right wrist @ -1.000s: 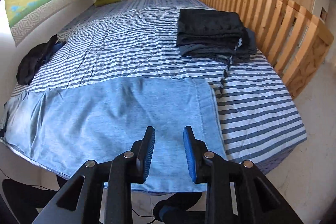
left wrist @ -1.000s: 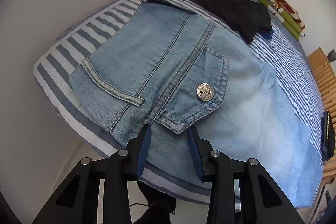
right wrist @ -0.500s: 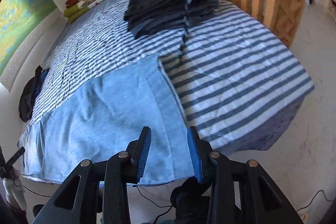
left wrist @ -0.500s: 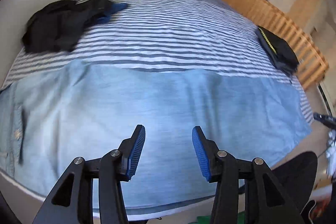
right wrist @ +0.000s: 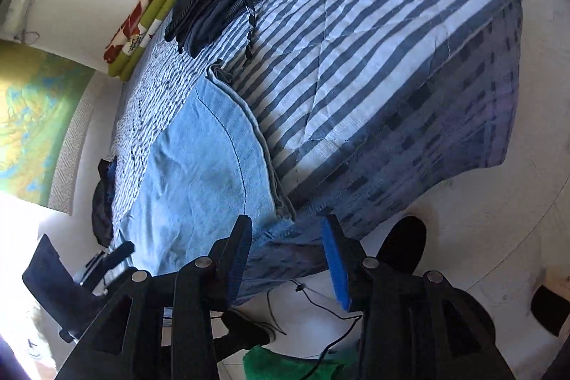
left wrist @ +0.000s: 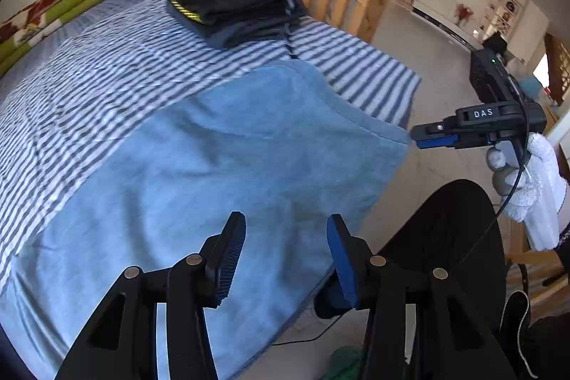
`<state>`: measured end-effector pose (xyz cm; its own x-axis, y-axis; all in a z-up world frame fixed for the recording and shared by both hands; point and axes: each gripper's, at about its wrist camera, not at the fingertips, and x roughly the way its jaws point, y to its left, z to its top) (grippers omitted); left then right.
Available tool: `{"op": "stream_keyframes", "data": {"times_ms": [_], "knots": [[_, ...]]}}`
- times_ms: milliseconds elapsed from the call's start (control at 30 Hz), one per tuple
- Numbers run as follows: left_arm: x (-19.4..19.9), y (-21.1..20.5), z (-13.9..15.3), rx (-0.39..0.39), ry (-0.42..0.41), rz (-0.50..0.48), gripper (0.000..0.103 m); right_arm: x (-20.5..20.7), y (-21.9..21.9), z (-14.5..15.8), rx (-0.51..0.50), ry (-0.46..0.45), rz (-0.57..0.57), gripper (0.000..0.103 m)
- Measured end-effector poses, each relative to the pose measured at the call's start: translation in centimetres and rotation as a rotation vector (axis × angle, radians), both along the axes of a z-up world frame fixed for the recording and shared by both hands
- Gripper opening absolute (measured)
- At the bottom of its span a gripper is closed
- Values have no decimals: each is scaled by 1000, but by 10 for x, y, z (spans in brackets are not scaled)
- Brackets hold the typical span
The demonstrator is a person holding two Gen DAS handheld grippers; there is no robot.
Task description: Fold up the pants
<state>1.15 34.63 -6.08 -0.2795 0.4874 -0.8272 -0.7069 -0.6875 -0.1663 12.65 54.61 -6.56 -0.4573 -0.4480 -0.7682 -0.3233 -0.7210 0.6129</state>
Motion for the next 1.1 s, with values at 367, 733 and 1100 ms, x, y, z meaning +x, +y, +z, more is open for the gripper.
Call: {"op": "stream_keyframes", "data": {"times_ms": [367, 733, 1100], "knots": [[23, 138, -46, -78, -4, -225, 51, -8, -4, -27, -134, -8, -34, 38], [23, 150, -52, -86, 49, -236, 61, -18, -20, 6, -88, 48, 36, 9], [-14, 124, -53, 58, -15, -70, 7, -33, -13, 40, -70, 144, 55, 46]]}}
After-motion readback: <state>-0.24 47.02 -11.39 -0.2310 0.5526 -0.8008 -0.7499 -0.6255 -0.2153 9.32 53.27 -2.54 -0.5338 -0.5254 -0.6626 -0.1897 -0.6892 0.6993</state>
